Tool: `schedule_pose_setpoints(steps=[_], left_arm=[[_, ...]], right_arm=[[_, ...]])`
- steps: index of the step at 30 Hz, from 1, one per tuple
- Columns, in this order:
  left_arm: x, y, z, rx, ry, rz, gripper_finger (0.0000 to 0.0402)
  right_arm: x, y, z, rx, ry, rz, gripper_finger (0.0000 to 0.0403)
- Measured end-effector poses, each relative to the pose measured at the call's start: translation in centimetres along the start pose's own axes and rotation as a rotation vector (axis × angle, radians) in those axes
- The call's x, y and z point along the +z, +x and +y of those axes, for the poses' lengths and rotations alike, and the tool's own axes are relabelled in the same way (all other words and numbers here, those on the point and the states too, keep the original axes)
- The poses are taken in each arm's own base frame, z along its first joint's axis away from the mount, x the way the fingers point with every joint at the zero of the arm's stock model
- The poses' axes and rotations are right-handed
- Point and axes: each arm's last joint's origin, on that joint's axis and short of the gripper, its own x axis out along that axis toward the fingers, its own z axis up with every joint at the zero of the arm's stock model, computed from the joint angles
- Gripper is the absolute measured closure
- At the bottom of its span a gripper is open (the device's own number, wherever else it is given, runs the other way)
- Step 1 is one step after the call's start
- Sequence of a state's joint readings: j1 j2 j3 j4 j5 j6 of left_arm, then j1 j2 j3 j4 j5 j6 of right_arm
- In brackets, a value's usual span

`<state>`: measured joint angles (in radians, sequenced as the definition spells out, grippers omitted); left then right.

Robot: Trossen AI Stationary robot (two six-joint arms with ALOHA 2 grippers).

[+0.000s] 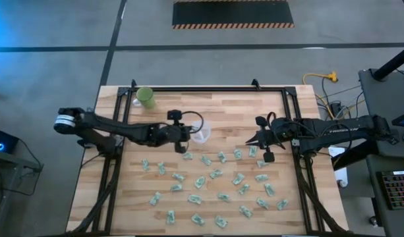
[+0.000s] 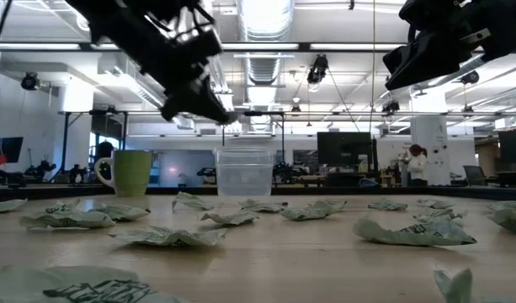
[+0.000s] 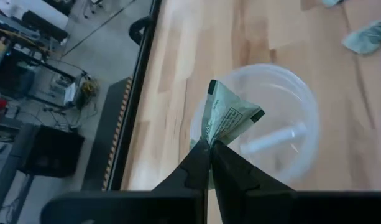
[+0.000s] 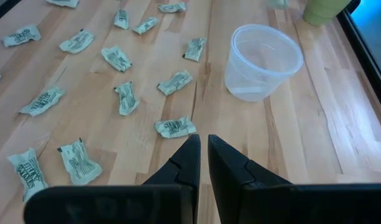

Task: Pick and place Stevia / Truvia into bins
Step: Put the green stevia packet into the transparent container

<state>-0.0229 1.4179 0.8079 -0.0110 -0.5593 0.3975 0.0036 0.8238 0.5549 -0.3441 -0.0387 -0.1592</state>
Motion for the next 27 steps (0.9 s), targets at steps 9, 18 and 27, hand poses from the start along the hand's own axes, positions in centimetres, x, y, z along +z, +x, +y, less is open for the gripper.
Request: schedule_pose_setpoints(steps=[9,18,27], left_arm=[[0.6,3.8,-0.9,-0.031,0.084,0.081,0.0393],[1.9,3.6,-0.1,-0.010,0.072,0.062,0.0290],[2.7,-1.3,2.4,0.002,-0.103,0.013,0.0245]], right_arm=[[0.0,0.2,0.0,0.001,0.002,0.004,0.0380],[-0.3,1.3,0.0,0.013,0.022,0.062,0.0380],[-2.2,4.7,0.2,0.047,0.049,0.291,0.0362]])
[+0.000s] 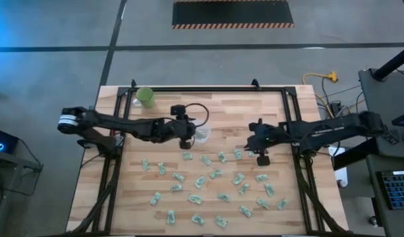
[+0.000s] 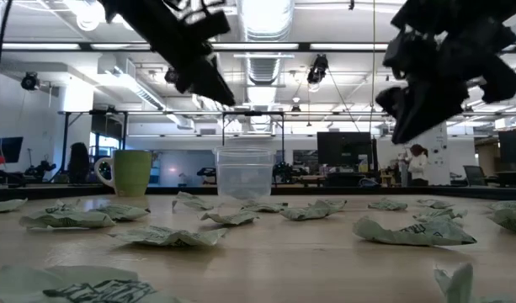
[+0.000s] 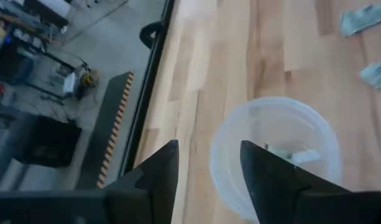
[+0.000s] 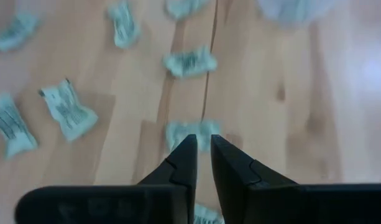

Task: Pick and place Stevia / Truvia into bins
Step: Put the green stevia packet into the transparent container

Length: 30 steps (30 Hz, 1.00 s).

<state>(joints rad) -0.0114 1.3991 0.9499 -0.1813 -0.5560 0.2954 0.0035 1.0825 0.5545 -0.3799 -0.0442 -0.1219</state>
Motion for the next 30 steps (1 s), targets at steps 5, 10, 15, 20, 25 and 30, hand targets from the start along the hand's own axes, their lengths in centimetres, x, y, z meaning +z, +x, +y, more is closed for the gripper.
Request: schedule_pose_setpoints(steps=[5,10,15,20,25,30], left_arm=[[-0.1,-2.5,0.5,-0.018,-0.101,-0.039,0.0244],[-0.2,-4.0,0.5,-0.035,-0.138,-0.090,0.0244],[-1.0,-4.2,0.0,-0.047,-0.136,-0.086,0.0244],[-1.5,-3.9,-0.4,-0.054,-0.136,-0.054,0.0244],[-1.5,-3.7,-0.5,-0.056,-0.133,-0.050,0.0244],[-1.5,-3.8,-0.5,-0.057,-0.133,-0.053,0.0244]], right_arm=[[-0.2,1.4,-0.1,0.005,0.020,0.055,0.0337],[0.0,2.7,-0.2,0.005,-0.015,0.052,0.0304],[0.1,4.0,-0.3,0.003,-0.031,0.067,0.0274],[0.0,5.0,-0.7,-0.043,0.028,0.115,0.0264],[0.0,5.9,-1.0,-0.047,0.066,0.152,0.0272],[0.0,6.7,-1.1,-0.044,0.072,0.180,0.0284]])
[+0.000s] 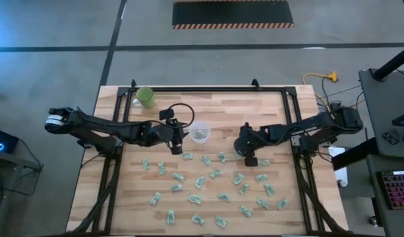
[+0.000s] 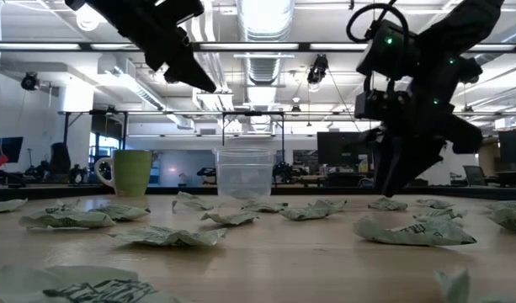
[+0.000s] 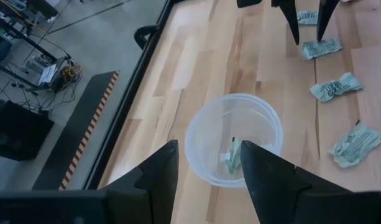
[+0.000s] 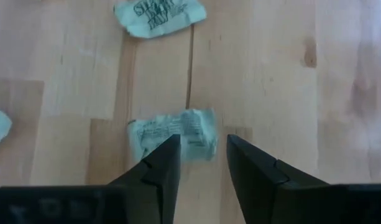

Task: Pick and place Stevia / Truvia into bins
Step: Put the green stevia packet into the transparent container

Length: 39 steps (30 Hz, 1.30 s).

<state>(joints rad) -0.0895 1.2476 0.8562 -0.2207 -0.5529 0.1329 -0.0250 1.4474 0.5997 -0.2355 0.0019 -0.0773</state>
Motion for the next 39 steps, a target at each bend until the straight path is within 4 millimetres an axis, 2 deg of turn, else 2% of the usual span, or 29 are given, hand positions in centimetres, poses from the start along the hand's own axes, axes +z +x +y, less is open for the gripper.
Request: schedule_pose_setpoints(steps=[8,16,22,28,34,37,39], left_arm=[[0.0,-0.1,-0.1,-0.003,0.005,0.002,0.0244],[0.0,-0.1,-0.1,-0.004,-0.012,0.003,0.0244],[-0.2,-0.1,-0.4,-0.011,-0.010,0.004,0.0244],[-1.0,-0.1,-0.8,-0.022,0.009,0.023,0.0244],[-2.0,0.1,-1.3,-0.031,0.030,0.049,0.0244],[-2.2,0.0,-1.5,-0.038,0.026,0.053,0.0244],[-2.3,-0.2,-1.7,-0.046,0.025,0.056,0.0244]], right_arm=[[-0.2,0.9,0.0,0.004,-0.002,0.036,0.0312],[-0.2,0.8,0.0,0.004,-0.010,0.030,0.0386],[0.1,0.3,0.0,-0.001,-0.009,0.005,0.0394],[2.6,-2.5,-0.2,-0.027,-0.022,-0.145,0.0394],[6.6,-5.9,-1.3,-0.187,-0.050,-0.394,0.0394],[8.5,-6.5,-2.0,-0.225,-0.072,-0.499,0.0394],[9.5,-6.3,-2.6,-0.242,-0.082,-0.508,0.0394]])
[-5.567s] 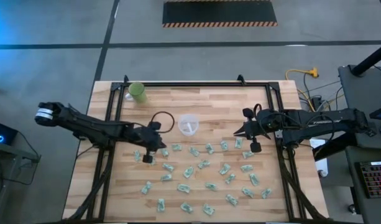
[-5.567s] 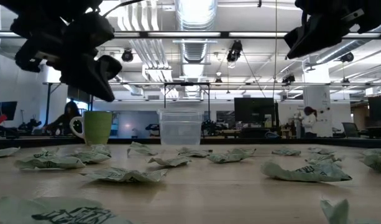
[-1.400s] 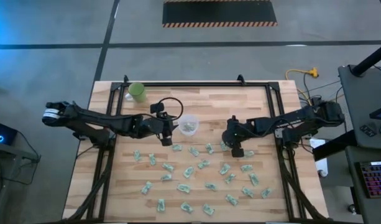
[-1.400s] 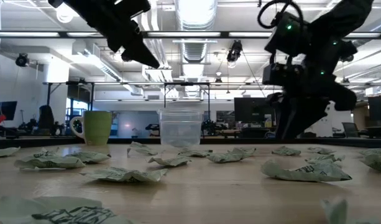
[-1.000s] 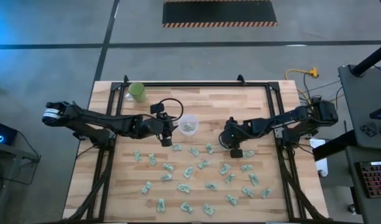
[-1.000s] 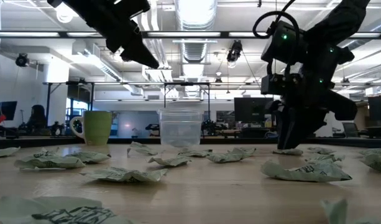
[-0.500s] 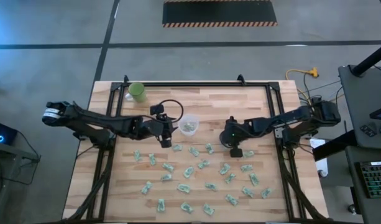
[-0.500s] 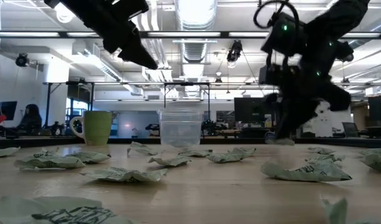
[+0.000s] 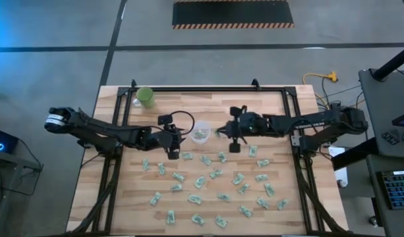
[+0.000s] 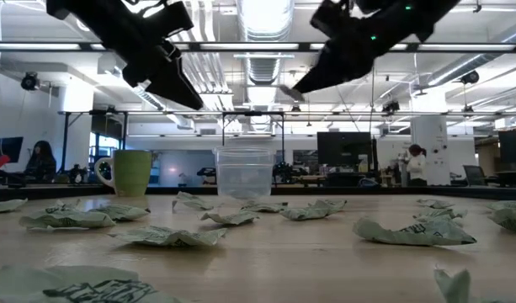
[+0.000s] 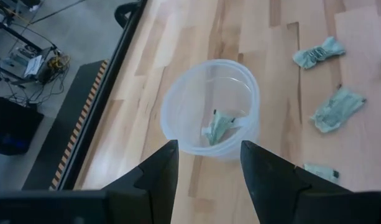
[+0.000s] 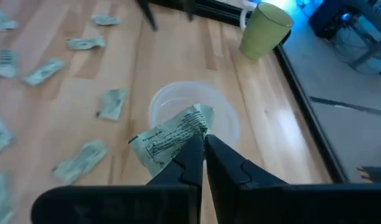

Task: Pick and place Stevia / Truvia into bins
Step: Put the green stevia packet into the transparent container

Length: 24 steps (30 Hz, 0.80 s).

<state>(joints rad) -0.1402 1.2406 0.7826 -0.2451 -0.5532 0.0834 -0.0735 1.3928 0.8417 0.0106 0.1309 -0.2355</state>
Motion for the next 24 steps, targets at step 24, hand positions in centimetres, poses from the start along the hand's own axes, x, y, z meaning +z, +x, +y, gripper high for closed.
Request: schedule_pose_setpoints(steps=[24], left_arm=[[-1.1,-3.7,-0.4,-0.094,-0.059,0.032,0.0244]], right_arm=[[1.6,9.1,-2.9,0.021,-0.019,0.211,0.0333]])
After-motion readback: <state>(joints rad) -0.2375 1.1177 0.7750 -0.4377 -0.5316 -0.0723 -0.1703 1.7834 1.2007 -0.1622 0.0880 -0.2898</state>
